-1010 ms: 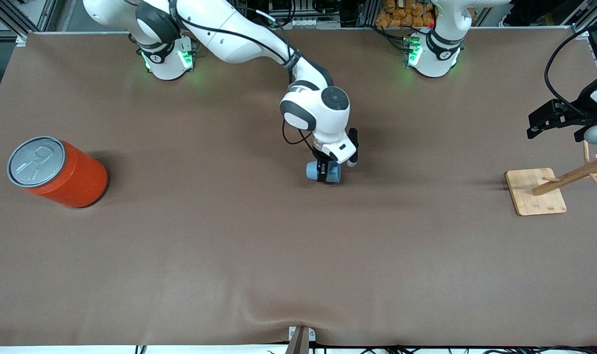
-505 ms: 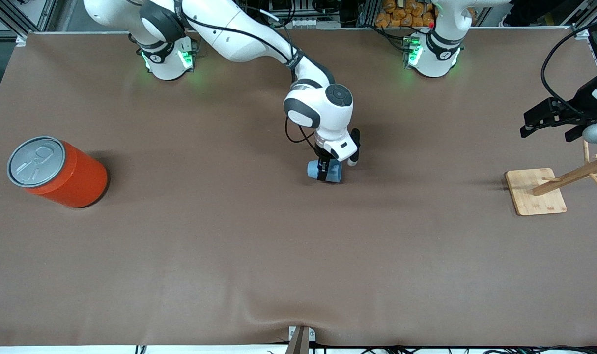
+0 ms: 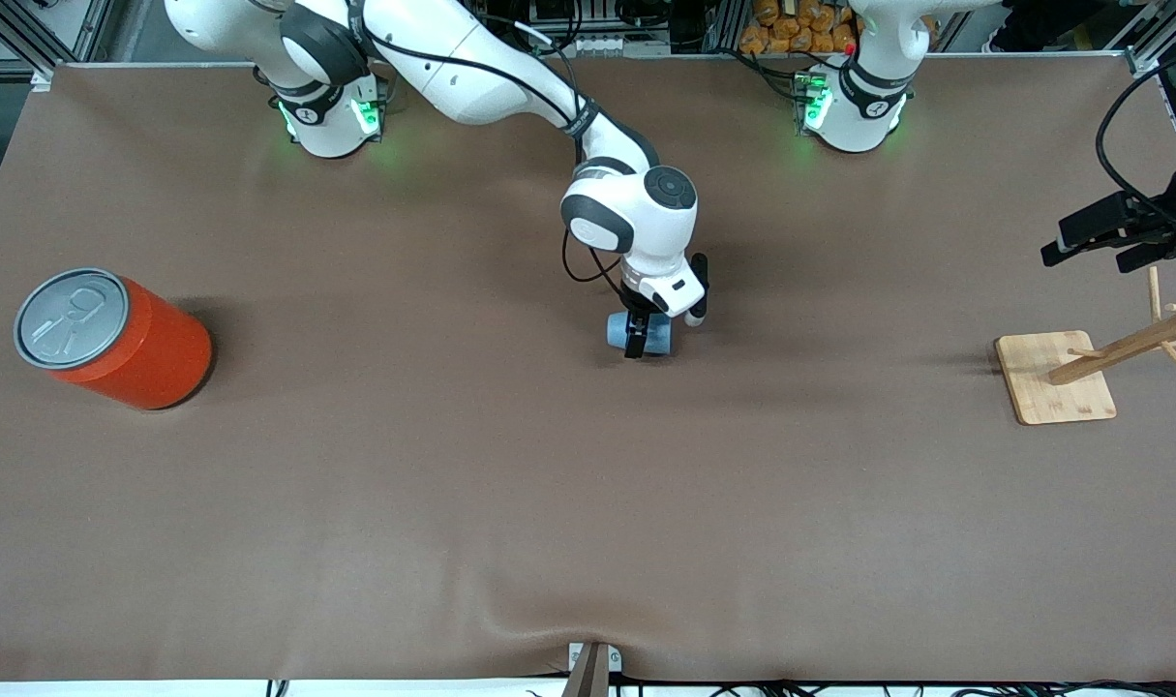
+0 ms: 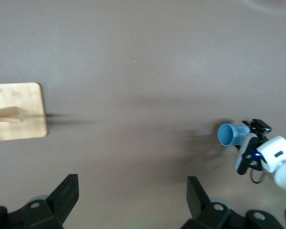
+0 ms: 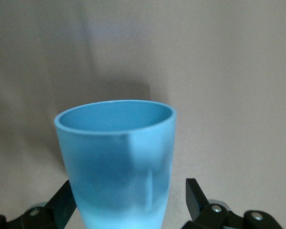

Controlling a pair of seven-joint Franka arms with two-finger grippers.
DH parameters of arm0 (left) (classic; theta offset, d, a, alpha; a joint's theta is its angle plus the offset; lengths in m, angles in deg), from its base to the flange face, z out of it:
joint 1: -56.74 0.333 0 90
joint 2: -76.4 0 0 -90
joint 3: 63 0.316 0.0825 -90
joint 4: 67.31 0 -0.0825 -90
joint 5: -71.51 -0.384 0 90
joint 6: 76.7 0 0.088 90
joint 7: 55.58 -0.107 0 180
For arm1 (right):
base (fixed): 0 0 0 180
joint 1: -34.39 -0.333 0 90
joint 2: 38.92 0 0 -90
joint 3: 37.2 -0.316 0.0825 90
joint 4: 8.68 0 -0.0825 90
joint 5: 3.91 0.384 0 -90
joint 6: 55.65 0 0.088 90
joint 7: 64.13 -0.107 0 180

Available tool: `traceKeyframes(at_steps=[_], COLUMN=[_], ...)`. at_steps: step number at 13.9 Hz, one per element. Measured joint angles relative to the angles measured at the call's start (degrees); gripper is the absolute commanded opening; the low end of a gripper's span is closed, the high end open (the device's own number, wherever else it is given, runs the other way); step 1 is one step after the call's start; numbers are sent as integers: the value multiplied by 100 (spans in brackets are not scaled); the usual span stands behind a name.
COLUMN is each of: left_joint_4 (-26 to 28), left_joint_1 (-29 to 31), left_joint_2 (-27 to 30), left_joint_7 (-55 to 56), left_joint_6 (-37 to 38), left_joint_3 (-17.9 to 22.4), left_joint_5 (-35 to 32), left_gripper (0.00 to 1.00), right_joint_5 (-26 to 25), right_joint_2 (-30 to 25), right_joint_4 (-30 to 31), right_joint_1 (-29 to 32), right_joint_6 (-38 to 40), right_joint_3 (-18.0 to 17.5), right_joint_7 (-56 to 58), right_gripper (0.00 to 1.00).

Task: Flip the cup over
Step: 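Hold the cup at the middle while the left gripper approaches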

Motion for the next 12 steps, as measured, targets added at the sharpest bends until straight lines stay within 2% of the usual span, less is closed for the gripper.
traceKeyframes(at_steps=[3, 6, 10, 12], left_joint_4=[44, 115, 169, 154], left_joint_1=[-29, -187, -369, -465], left_joint_2=[-489, -1373, -2677, -3109], left_joint_7=[109, 134, 133, 133], left_joint_6=[13, 10, -278, -591], left_joint_3=[-54, -206, -614, -849], left_joint_5=[160, 352, 841, 960], left_gripper=[100, 100, 100, 100], right_joint_5=[-2, -2, 41, 304], right_joint_2=[-2, -50, -408, -731], right_joint_4=[-58, -149, -286, -315], right_joint_1=[3, 2, -15, 0], right_joint_6=[4, 63, 1108, 1492], right_joint_3=[14, 12, -87, -86], right_joint_7=[-6, -7, -39, -97], right_gripper=[100, 100, 100, 100])
